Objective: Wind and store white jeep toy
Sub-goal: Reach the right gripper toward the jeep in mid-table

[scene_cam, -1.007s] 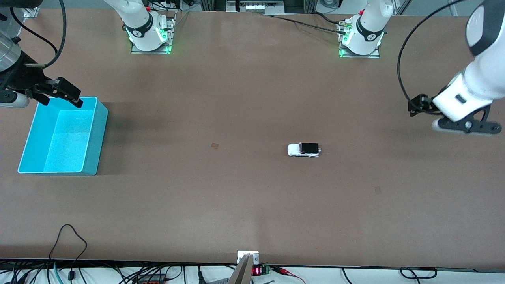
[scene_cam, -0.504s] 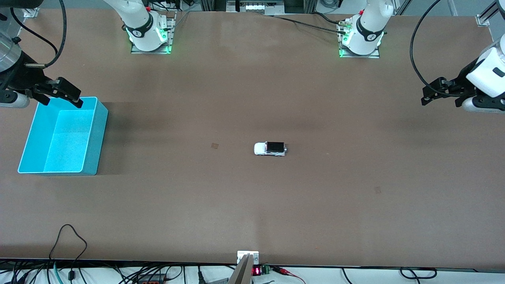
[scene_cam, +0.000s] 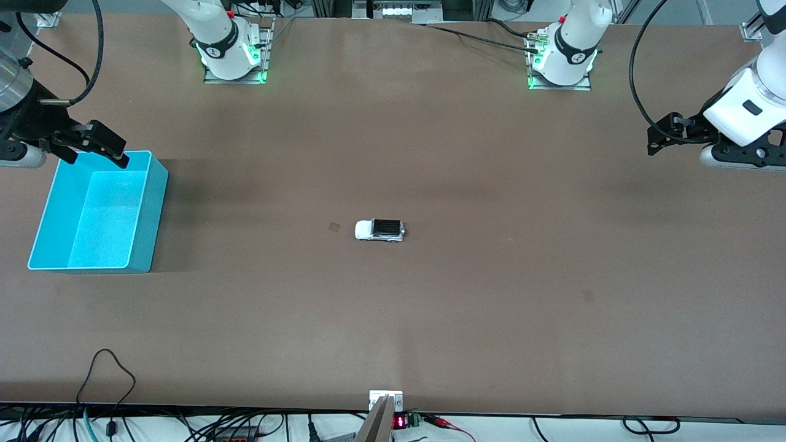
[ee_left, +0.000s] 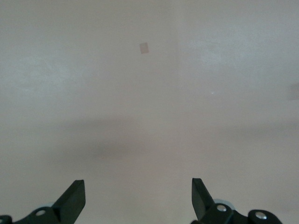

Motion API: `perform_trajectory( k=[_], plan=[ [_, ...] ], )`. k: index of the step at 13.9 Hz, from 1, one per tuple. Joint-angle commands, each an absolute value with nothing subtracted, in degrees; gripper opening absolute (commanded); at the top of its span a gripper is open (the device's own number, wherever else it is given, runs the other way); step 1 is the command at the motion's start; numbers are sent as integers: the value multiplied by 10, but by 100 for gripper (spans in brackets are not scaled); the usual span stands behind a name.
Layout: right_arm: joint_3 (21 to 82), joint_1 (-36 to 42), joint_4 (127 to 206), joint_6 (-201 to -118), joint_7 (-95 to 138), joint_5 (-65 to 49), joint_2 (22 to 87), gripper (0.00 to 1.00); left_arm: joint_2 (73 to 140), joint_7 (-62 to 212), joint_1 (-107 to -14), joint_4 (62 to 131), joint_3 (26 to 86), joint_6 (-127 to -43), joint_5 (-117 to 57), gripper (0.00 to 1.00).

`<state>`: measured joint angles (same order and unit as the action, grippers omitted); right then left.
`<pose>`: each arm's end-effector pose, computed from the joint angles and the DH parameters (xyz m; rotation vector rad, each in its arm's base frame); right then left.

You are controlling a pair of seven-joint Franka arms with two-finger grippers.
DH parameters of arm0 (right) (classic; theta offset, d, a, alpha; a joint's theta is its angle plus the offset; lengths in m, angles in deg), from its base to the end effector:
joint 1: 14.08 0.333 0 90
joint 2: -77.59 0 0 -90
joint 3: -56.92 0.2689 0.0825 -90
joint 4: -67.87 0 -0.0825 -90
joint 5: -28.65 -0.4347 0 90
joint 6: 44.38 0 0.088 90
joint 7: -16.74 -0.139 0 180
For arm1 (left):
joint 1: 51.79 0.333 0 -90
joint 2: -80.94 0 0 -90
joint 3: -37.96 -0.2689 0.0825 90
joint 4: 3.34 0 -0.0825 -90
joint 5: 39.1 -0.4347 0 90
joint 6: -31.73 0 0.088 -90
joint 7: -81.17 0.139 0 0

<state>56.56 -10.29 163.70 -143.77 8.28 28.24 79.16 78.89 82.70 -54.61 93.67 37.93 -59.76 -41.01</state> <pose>0.6137 0.0376 0.5235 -3.1190 0.1383 -0.1379 0.5920 -0.0243 0.5053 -3.1039 0.1200 0.0935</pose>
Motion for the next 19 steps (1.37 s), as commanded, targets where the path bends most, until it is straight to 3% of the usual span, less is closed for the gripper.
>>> perform_trajectory(
  k=[1, 9, 19],
  plan=[
    [566, -103, 1647, -1435, 80, 287, 804, 100, 785, 829, -545, 924, 381, -584, -419, 100],
    [567, -101, 1646, -1415, 80, 286, 780, 100, 785, 829, -545, 923, 383, -578, -420, 100],
    [568, -7, 1647, -1437, 209, 281, 716, 100, 785, 828, -548, 922, 385, -576, -420, 100]
  ],
)
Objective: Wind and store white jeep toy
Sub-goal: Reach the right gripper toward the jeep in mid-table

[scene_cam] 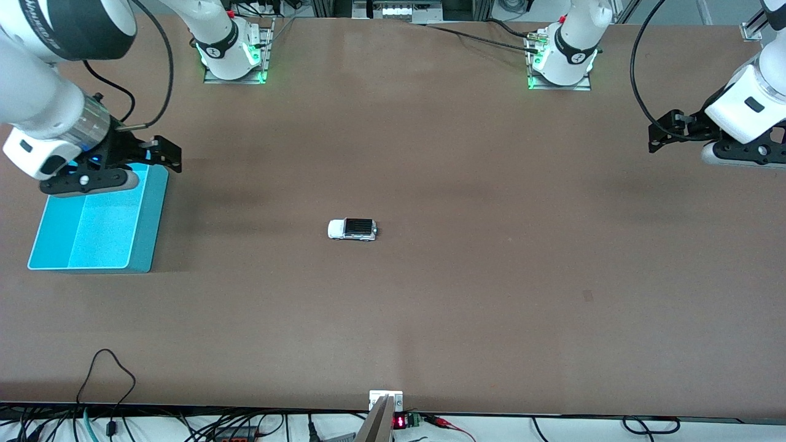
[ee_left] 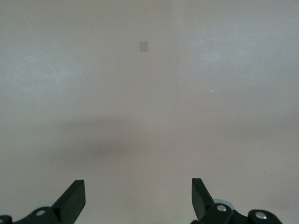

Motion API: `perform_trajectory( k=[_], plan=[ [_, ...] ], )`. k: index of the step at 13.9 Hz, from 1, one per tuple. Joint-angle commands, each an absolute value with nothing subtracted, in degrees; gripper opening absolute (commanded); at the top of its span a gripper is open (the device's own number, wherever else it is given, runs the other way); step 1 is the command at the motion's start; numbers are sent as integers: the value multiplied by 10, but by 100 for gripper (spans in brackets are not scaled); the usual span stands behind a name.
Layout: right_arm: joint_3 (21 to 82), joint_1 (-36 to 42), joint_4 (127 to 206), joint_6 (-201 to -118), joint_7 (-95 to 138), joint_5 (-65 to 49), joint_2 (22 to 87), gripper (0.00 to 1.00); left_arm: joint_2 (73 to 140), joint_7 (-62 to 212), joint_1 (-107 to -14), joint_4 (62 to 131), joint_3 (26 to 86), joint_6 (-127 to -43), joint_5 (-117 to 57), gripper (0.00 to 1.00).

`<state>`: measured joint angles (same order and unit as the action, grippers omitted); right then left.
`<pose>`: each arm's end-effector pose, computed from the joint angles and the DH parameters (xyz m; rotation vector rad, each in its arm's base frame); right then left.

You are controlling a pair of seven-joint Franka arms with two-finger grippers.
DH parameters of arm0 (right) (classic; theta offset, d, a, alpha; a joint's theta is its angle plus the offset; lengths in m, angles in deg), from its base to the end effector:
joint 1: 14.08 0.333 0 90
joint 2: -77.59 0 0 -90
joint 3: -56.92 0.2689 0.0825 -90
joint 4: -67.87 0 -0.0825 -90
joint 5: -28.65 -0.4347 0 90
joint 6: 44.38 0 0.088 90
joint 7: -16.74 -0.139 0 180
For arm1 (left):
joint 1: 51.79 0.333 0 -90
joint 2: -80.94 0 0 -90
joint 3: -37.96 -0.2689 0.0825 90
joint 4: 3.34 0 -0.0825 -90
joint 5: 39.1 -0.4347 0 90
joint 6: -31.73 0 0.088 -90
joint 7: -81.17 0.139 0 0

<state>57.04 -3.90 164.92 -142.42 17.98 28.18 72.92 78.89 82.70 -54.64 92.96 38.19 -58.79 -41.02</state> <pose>0.6152 0.1128 0.4424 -3.1211 -0.3132 0.1015 0.5906 -0.0272 0.5104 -3.1029 0.1271 0.1004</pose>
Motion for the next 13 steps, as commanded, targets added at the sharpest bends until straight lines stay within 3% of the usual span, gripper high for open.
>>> perform_trajectory(
  k=[1, 6, 13],
  plan=[
    [568, 16, 1647, -1451, 235, 281, 703, 100, 785, 828, -548, 922, 385, -575, -420, 100],
    [568, 127, 1647, -1519, 321, 281, 635, 100, 785, 828, -547, 922, 385, -569, -420, 100],
    [568, 188, 1646, -1653, 418, 280, 551, 100, 787, 828, -550, 920, 385, -573, -423, 100]
  ],
)
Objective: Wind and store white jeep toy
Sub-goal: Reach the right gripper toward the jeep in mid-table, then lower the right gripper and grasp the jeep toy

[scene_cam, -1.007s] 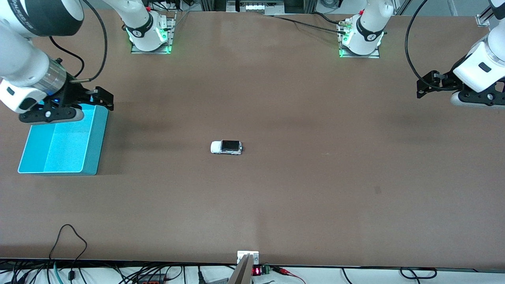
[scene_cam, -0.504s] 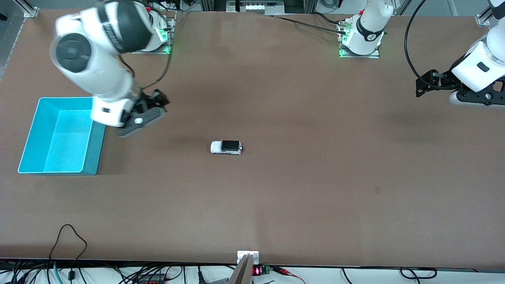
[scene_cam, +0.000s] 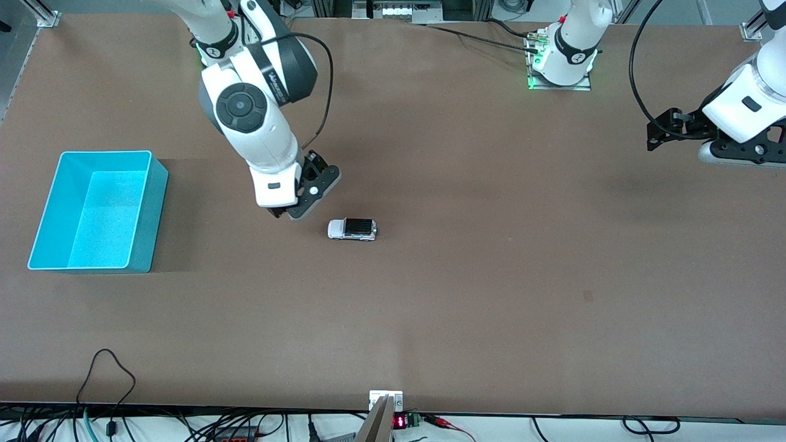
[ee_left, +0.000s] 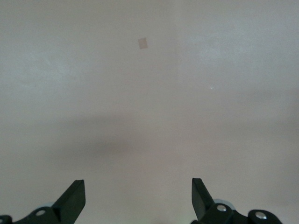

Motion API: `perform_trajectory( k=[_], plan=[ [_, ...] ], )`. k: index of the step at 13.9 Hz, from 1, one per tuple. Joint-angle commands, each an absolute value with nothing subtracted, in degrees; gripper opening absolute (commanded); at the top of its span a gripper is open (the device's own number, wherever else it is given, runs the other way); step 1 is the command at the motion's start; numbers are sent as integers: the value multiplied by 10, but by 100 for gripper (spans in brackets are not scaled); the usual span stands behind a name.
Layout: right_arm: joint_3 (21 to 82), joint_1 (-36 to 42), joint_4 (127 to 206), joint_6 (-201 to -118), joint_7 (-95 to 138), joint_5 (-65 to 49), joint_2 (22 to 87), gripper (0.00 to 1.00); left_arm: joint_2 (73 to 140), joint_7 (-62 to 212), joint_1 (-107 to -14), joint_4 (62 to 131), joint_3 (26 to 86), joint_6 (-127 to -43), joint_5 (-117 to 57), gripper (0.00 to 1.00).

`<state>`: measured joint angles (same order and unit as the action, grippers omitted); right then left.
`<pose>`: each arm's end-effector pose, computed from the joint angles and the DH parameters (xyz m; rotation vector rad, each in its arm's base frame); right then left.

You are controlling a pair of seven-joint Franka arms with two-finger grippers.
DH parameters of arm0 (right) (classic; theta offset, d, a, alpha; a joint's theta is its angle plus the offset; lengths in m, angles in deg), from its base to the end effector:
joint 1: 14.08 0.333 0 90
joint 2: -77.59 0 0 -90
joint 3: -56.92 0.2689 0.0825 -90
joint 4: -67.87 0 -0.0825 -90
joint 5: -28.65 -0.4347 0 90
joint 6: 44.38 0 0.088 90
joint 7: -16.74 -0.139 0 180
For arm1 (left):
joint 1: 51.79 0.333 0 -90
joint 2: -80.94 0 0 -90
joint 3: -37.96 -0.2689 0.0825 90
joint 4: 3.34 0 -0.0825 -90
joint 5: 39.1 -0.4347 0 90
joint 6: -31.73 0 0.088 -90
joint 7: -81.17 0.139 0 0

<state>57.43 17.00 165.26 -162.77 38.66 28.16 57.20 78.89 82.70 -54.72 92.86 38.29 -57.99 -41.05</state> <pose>0.5820 0.3584 0.2887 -2.7982 -1.4026 -0.0152 0.5887 -0.0288 0.5102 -3.1011 0.1315 0.1192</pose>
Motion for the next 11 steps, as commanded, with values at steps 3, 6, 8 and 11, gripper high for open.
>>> perform_trajectory(
  k=[3, 6, 8, 11],
  plan=[
    [572, 208, 1645, -1706, 463, 281, 510, 100, 787, 829, -550, 918, 384, -573, -423, 100],
    [573, 218, 1645, -1767, 518, 281, 469, 100, 787, 828, -550, 918, 384, -573, -423, 100],
    [581, 215, 1645, -1797, 551, 281, 448, 100, 787, 828, -550, 918, 384, -571, -423, 100],
    [582, 213, 1642, -1824, 575, 273, 422, 100, 787, 829, -550, 918, 384, -571, -423, 100]
  ],
)
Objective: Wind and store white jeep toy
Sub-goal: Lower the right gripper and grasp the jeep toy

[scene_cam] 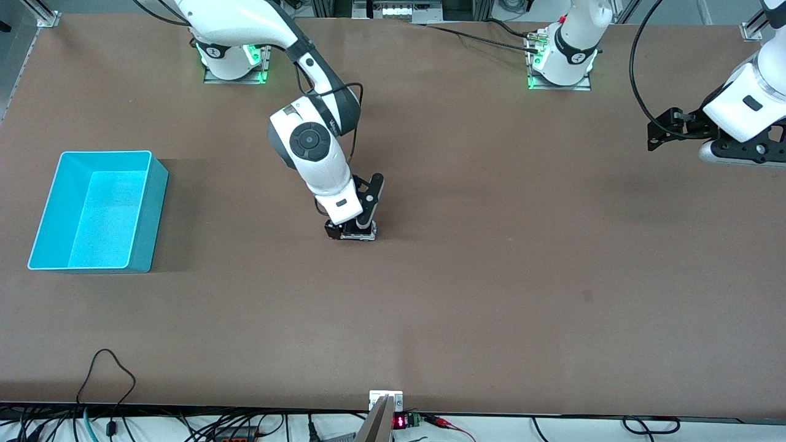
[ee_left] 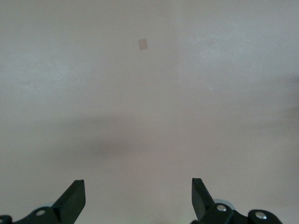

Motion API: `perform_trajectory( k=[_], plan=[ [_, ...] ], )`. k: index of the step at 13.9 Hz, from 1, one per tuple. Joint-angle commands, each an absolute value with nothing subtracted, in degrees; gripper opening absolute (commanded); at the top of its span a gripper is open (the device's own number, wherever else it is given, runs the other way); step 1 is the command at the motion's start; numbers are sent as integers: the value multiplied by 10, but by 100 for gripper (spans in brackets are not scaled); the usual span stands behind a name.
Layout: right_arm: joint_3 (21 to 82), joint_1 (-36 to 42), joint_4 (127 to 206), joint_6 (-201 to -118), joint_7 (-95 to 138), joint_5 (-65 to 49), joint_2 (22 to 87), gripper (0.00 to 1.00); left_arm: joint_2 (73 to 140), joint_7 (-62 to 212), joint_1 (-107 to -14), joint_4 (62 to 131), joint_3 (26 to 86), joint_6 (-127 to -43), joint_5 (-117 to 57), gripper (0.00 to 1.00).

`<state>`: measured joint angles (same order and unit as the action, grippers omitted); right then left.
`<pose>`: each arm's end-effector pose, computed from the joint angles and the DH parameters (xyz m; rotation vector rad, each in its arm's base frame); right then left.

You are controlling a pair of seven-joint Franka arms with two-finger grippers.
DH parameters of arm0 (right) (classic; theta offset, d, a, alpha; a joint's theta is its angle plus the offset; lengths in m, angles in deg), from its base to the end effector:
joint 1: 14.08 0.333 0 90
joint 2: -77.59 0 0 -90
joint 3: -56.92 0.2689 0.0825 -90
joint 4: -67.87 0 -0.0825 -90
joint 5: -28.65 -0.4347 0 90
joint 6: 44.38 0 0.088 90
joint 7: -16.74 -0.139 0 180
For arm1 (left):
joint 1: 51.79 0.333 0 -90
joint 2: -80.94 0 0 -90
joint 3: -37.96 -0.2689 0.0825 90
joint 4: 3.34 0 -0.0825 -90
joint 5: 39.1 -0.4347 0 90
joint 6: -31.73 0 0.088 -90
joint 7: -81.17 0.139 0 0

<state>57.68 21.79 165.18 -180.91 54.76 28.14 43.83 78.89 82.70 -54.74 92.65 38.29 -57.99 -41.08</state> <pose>0.5624 0.4181 0.1574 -2.4937 -1.8842 -0.1493 0.5890 -0.0290 0.5121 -3.1008 0.1319 0.1135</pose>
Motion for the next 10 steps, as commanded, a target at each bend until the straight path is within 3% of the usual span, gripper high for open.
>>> perform_trajectory(
  k=[1, 10],
  plan=[
    [582, 212, 1642, -1838, 588, 272, 411, 100, 787, 829, -550, 918, 384, -571, -423, 100],
    [582, 210, 1644, -1876, 599, 260, 371, 100, 788, 828, -550, 917, 383, -571, -423, 100]
  ],
)
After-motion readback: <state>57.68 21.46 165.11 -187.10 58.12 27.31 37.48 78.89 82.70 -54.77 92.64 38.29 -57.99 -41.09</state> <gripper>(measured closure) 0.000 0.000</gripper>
